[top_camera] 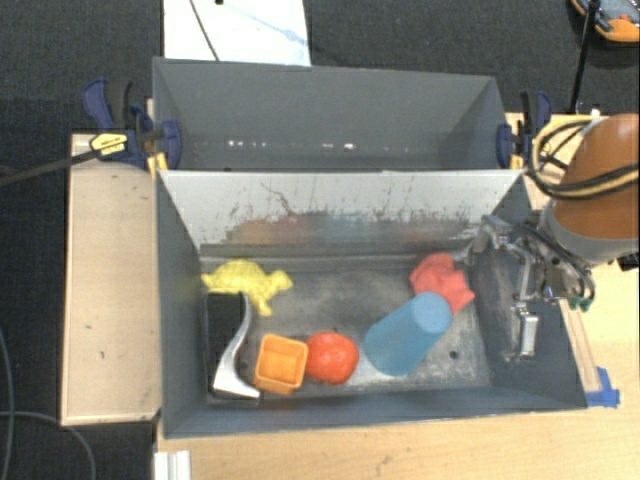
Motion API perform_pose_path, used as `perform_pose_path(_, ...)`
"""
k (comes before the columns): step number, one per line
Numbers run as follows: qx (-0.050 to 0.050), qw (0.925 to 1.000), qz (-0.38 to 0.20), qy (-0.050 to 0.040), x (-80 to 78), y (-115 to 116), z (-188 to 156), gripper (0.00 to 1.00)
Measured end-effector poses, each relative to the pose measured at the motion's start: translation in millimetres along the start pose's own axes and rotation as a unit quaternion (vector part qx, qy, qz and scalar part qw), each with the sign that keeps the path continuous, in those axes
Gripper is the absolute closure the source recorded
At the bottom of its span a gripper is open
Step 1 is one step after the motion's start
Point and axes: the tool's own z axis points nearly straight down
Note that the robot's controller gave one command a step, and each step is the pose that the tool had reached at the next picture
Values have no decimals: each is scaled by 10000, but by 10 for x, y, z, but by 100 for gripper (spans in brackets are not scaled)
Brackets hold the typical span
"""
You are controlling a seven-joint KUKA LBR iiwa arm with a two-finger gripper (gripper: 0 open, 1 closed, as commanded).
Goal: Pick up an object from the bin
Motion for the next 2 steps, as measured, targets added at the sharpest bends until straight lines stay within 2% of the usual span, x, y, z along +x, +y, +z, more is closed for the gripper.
perform_pose_path(1,8,10000,-20,-40,-17,6,-46,0)
perform_pose_path(2,17,9994,-344,-70,-10,59,297,0)
